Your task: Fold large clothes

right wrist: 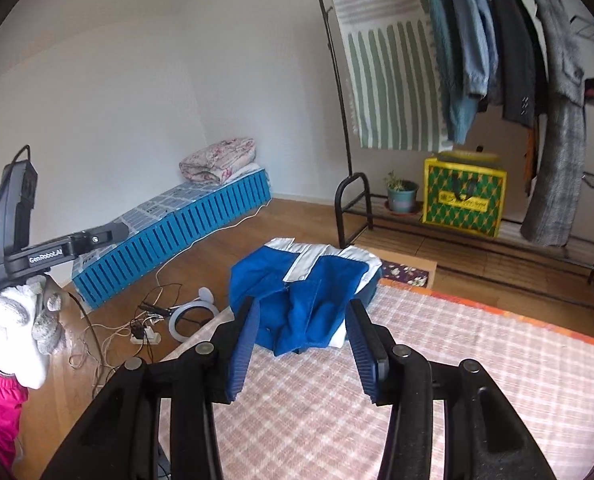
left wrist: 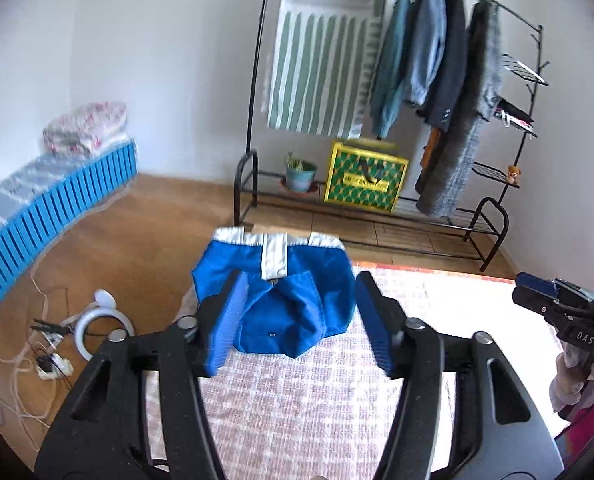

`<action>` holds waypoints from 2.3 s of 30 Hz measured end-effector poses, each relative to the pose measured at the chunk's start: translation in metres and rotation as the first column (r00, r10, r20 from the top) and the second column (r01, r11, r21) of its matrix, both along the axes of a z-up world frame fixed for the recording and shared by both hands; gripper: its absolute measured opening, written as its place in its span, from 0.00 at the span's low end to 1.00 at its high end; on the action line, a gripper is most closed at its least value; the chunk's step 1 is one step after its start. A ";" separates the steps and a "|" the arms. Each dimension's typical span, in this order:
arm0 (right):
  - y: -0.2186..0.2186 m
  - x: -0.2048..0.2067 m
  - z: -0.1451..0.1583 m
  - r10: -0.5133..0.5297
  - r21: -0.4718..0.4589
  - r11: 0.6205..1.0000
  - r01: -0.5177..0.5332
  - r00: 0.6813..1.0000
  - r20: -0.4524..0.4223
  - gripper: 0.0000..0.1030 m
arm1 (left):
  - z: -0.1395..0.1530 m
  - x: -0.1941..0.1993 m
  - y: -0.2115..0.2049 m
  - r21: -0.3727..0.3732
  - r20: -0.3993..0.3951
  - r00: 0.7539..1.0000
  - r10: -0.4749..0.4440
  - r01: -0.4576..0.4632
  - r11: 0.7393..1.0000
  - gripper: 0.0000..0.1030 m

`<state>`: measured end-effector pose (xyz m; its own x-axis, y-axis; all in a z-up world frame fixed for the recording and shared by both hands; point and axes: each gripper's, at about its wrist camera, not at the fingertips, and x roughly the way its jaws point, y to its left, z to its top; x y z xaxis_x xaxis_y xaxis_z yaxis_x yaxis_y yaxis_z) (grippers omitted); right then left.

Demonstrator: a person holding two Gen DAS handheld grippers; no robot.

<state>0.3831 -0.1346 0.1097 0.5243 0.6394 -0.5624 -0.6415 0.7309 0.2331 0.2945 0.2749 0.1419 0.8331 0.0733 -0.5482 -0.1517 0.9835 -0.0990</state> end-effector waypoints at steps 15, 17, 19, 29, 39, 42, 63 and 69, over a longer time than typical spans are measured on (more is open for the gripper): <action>-0.084 -0.078 0.060 -0.078 -0.011 0.997 0.080 0.992 0.104 0.53 | 0.052 -0.104 -0.086 0.039 0.095 0.993 -0.069 0.065 0.997 0.66; -0.090 -0.085 0.060 -0.090 -0.017 0.996 0.093 0.989 0.117 0.53 | 0.048 -0.108 -0.092 0.032 0.095 0.994 -0.061 0.058 0.998 0.74; -0.093 -0.091 0.056 -0.096 -0.035 0.994 0.101 0.987 0.127 0.54 | 0.039 -0.109 -0.095 0.025 0.090 0.994 -0.057 0.055 0.998 0.77; -0.100 -0.113 0.007 -0.136 -0.135 0.979 0.153 0.982 0.128 0.71 | -0.025 -0.098 -0.113 0.029 0.043 0.998 -0.045 0.044 0.999 0.80; -0.101 -0.099 -0.050 -0.189 -0.167 0.965 0.201 0.978 0.088 0.83 | -0.085 -0.078 -0.113 0.006 0.010 1.000 0.008 -0.008 1.000 0.91; -0.101 -0.092 -0.064 -0.197 -0.186 0.960 0.210 0.977 0.082 0.84 | -0.101 -0.073 -0.109 0.022 0.014 0.999 0.045 -0.045 0.999 0.92; -0.107 -0.078 -0.120 -0.252 -0.237 0.935 0.262 0.965 0.075 1.00 | -0.162 -0.045 -0.129 0.047 -0.052 0.999 0.005 -0.002 0.999 1.00; -0.109 -0.076 -0.127 -0.263 -0.239 0.932 0.272 0.962 0.071 1.00 | -0.171 -0.039 -0.119 0.001 -0.099 0.994 0.051 -0.051 0.999 1.00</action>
